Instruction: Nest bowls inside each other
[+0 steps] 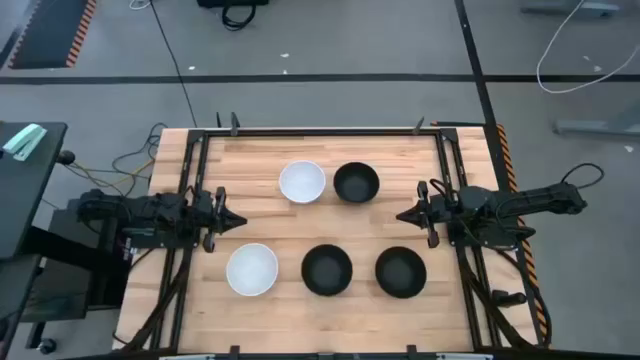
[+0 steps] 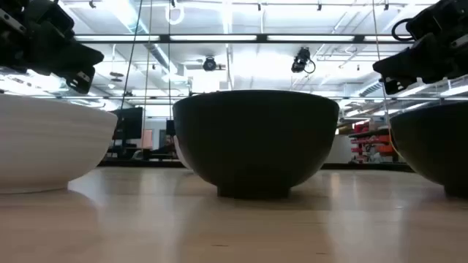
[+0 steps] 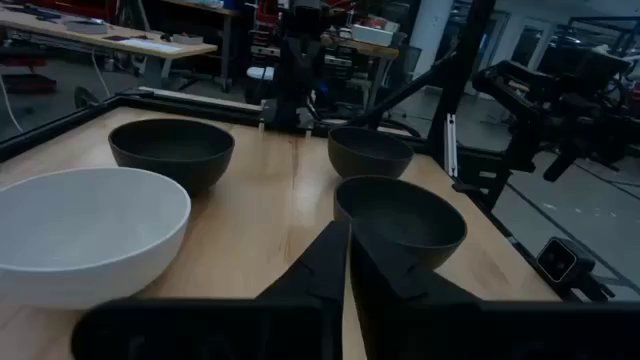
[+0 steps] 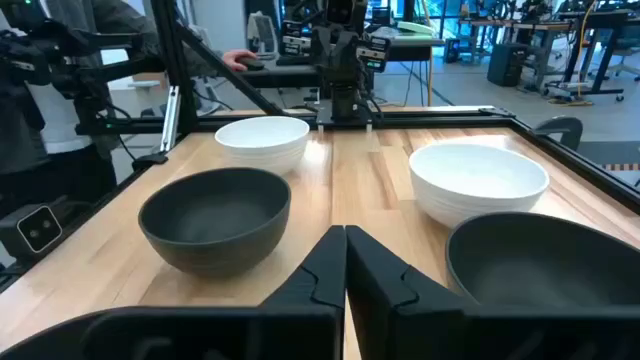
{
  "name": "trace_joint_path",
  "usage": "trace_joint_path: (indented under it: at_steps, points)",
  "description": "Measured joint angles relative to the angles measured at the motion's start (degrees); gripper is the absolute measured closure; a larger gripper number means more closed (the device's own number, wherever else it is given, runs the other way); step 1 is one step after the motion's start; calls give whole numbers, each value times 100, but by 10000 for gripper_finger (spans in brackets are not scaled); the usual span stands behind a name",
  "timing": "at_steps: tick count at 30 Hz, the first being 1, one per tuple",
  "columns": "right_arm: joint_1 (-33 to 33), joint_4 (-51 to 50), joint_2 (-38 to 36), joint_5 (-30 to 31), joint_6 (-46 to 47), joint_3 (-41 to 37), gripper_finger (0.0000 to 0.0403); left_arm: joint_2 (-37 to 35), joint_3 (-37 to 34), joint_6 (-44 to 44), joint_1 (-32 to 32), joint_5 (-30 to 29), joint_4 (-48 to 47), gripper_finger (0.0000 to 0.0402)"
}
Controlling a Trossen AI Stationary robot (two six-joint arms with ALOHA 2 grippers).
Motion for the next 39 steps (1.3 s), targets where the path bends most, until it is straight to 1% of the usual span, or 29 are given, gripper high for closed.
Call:
trace_joint_path:
  at_steps: [10, 21, 32, 39]
  points:
    - [0, 0, 0, 0, 2, 0, 389, 2, 0, -3, 0, 0, 0, 366]
    - [0, 0, 0, 0, 2, 0, 389, 0, 0, -4, 0, 2, 2, 378]
    - [0, -2, 0, 0, 0, 2, 389, 1, 0, -3, 1, 2, 1, 366]
    - [0, -2, 0, 0, 2, 2, 389, 0, 0, -1, 2, 2, 1, 374]
